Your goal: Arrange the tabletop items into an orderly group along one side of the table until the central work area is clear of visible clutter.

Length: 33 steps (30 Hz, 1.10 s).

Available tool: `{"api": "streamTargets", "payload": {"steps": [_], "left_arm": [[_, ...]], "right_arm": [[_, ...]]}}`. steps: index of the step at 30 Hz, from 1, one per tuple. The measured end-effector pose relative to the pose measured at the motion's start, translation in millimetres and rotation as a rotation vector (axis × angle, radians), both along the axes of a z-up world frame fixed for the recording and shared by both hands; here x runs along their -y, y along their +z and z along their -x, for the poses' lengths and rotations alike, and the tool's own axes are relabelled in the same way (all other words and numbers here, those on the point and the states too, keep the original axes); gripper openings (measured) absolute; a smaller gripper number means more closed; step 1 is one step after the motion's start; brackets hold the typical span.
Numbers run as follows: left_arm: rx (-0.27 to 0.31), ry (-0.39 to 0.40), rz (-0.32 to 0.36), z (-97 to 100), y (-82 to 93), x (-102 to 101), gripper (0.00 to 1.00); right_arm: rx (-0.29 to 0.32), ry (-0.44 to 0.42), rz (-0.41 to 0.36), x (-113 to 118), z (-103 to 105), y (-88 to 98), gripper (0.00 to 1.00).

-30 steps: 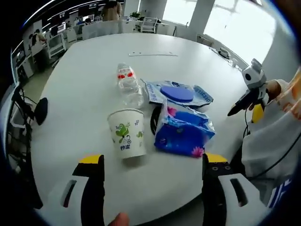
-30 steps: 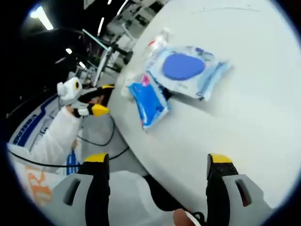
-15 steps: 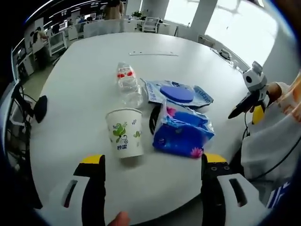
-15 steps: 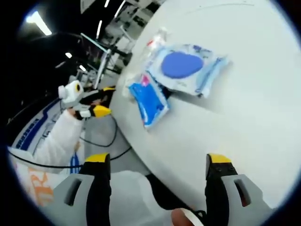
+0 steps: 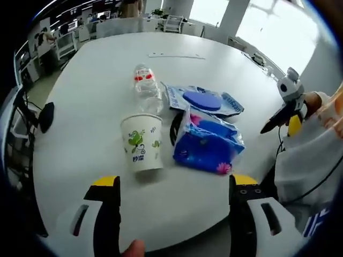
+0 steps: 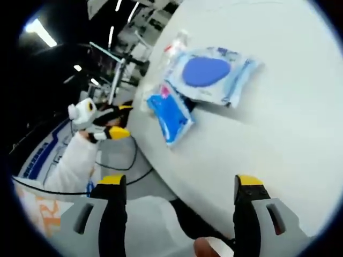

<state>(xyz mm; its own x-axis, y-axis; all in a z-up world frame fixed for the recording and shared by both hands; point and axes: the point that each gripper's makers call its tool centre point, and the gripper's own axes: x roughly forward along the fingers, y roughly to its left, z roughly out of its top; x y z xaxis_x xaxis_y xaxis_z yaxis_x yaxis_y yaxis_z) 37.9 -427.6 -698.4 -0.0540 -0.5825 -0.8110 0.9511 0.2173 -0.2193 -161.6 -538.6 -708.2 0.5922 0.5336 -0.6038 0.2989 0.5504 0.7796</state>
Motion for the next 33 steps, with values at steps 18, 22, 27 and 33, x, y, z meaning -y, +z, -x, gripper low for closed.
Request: {"api": "streamTargets", "payload": {"steps": [18, 22, 27, 33], "left_arm": [[0.011, 0.008, 0.009, -3.1, 9.5, 8.3, 0.84], [0.02, 0.022, 0.003, -5.5, 8.3, 5.1, 0.83], [0.036, 0.029, 0.008, -5.1, 7.6, 6.4, 0.8], [0.055, -0.007, -0.025, -1.9, 0.9, 3.4, 0.8]], "right_arm": [[0.015, -0.02, 0.004, 6.9, -2.0, 2.0, 0.82], [0.021, -0.019, 0.015, 9.2, -2.9, 3.1, 0.82], [0.019, -0.016, 0.006, 7.5, -1.6, 4.1, 0.8], [0.027, -0.014, 0.023, 10.0, -2.9, 5.2, 0.8]]}}
